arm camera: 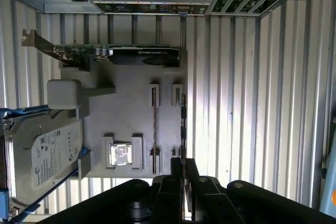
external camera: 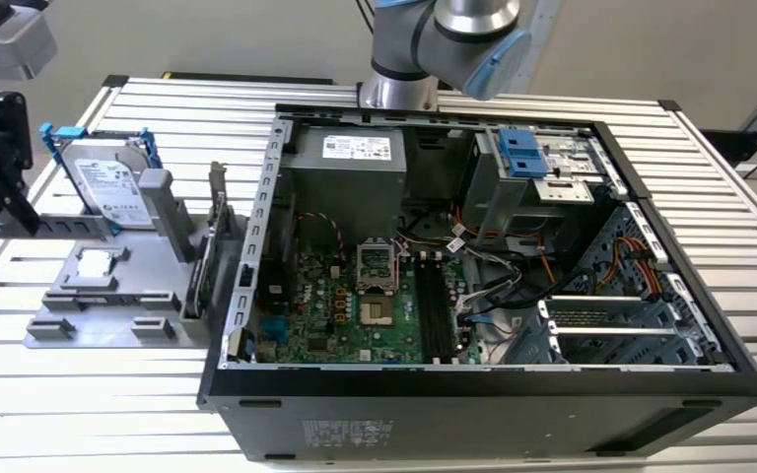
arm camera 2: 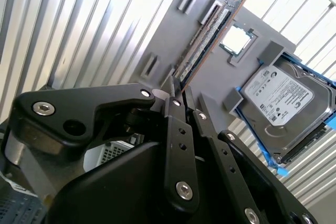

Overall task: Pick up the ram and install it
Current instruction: 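Pick up the ram and move it above insertion slot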

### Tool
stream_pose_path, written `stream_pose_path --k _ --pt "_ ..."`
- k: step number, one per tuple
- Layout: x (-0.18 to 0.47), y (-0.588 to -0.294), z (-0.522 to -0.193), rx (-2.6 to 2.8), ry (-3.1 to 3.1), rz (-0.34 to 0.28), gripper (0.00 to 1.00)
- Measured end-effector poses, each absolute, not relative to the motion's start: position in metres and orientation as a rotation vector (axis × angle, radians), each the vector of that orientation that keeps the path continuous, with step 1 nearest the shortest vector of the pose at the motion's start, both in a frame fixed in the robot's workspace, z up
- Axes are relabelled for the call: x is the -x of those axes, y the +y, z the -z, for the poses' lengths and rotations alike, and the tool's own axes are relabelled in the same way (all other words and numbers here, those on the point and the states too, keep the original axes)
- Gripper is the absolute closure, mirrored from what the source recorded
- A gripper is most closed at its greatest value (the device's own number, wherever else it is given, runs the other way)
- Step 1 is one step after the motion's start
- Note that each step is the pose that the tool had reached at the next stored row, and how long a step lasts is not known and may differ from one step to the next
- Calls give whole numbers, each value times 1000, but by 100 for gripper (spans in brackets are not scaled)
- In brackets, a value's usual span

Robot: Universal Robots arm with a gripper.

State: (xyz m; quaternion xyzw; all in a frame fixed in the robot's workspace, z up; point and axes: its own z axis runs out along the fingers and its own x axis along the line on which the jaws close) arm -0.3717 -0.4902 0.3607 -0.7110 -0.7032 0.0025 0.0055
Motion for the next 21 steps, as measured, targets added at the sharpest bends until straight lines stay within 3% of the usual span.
stream_pose_path --k 21 --pt "372 -490 -378 2226 -2201 -8 100"
